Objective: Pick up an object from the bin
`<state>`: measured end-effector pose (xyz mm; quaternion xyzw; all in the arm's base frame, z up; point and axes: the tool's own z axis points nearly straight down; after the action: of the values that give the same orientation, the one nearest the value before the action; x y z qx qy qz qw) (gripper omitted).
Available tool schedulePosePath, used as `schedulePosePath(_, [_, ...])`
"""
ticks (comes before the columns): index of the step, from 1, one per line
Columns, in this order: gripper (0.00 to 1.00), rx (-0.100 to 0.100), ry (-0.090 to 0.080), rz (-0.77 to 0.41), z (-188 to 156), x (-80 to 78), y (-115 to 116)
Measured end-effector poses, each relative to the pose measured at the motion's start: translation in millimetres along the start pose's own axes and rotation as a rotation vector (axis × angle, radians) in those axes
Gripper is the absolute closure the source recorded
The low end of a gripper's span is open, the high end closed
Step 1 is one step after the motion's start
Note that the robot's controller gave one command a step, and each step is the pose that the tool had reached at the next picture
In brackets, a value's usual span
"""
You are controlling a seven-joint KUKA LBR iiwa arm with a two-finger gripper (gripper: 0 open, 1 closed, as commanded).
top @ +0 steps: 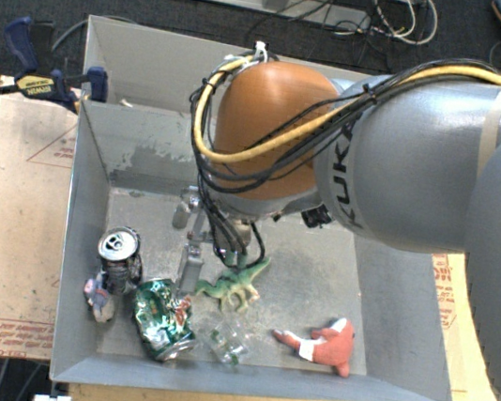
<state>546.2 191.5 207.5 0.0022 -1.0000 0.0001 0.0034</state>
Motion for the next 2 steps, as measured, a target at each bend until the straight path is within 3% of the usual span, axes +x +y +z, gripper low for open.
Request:
schedulePosePath(1, [0.0,-0.001,-0.008,0.004,-5,-1.8,-1])
schedulePosePath(2, [0.0,-0.001,-0.007,-0.146,46,14.7,-11])
